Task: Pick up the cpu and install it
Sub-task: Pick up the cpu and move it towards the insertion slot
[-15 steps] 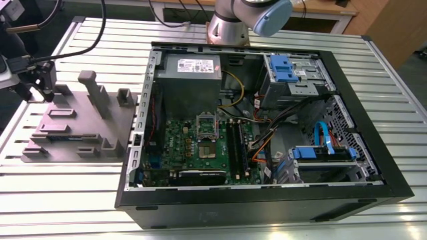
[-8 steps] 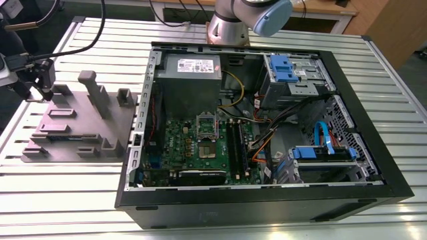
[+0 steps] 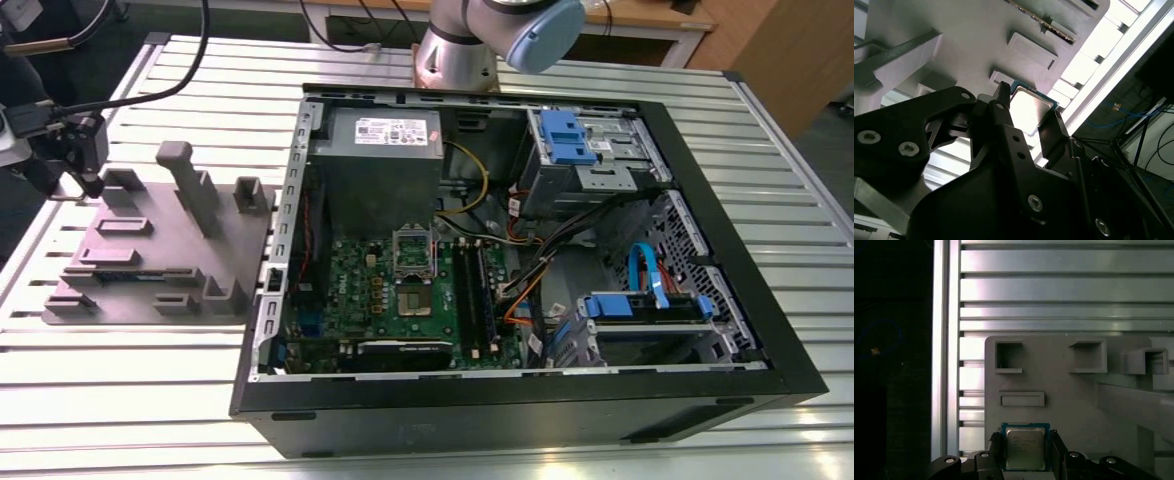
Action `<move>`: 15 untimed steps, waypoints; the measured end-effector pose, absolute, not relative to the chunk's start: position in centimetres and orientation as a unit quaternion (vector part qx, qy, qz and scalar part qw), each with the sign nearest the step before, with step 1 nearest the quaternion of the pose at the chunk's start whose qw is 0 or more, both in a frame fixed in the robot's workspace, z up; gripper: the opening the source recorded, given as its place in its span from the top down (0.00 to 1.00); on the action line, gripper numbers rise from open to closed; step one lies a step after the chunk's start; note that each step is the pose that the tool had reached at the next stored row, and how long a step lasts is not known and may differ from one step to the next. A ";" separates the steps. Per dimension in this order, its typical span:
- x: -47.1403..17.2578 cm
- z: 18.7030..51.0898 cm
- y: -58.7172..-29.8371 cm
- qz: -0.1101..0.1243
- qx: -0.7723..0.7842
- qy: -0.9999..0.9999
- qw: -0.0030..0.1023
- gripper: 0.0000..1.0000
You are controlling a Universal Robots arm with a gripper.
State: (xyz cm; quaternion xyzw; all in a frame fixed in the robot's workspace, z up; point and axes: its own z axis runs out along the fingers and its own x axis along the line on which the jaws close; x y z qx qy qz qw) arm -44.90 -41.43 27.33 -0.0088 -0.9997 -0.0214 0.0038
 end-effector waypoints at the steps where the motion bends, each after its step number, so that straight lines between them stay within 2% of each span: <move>1: -44.9 27.3 -41.4 -0.021 -0.009 -1.000 0.004 0.53; 15: -44.9 28.2 -41.4 -0.021 -0.009 -1.000 0.004 0.53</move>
